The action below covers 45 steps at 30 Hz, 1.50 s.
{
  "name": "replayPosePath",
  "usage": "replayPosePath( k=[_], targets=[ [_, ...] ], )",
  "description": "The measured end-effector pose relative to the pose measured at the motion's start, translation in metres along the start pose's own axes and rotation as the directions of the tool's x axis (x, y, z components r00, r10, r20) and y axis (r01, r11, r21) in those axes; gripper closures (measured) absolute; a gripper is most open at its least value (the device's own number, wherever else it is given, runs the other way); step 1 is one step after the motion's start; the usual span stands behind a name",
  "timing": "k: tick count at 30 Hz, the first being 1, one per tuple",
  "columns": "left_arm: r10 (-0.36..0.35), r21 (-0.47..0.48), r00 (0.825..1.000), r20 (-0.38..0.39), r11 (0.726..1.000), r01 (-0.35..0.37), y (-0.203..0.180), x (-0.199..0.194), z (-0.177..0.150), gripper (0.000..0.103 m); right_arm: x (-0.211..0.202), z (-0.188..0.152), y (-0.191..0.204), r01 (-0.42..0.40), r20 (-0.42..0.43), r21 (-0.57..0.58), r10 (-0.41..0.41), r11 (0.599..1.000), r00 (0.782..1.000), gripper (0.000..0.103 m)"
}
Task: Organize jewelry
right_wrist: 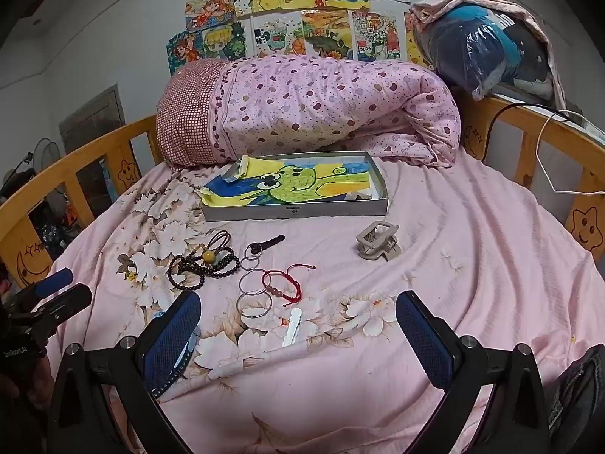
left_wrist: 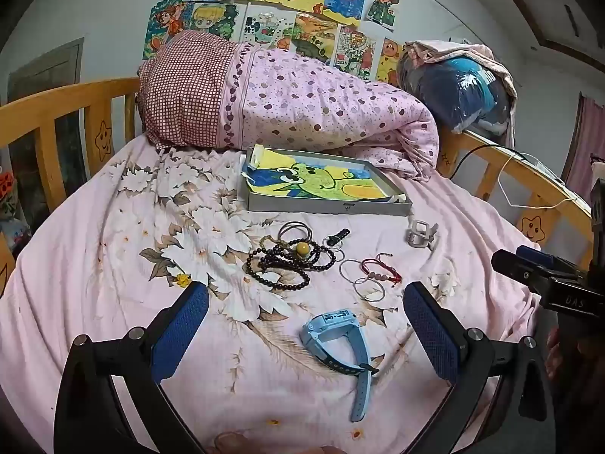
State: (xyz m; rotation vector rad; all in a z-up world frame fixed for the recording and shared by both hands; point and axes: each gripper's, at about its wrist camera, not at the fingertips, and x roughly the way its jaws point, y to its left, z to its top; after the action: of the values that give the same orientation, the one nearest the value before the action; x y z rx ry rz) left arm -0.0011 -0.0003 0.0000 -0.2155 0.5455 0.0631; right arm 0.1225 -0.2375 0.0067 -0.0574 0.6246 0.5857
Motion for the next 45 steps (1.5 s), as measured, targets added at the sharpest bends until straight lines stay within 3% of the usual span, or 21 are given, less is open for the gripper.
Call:
replayPosePath(
  k=[45],
  targets=[
    [0.004, 0.004, 1.000, -0.001, 1.000, -0.004, -0.0007, 0.0003, 0.0001, 0.002, 0.0028, -0.0013, -0.0019, 0.001, -0.006, 0.006, -0.001, 1.000, 1.000, 0.000]
  ],
)
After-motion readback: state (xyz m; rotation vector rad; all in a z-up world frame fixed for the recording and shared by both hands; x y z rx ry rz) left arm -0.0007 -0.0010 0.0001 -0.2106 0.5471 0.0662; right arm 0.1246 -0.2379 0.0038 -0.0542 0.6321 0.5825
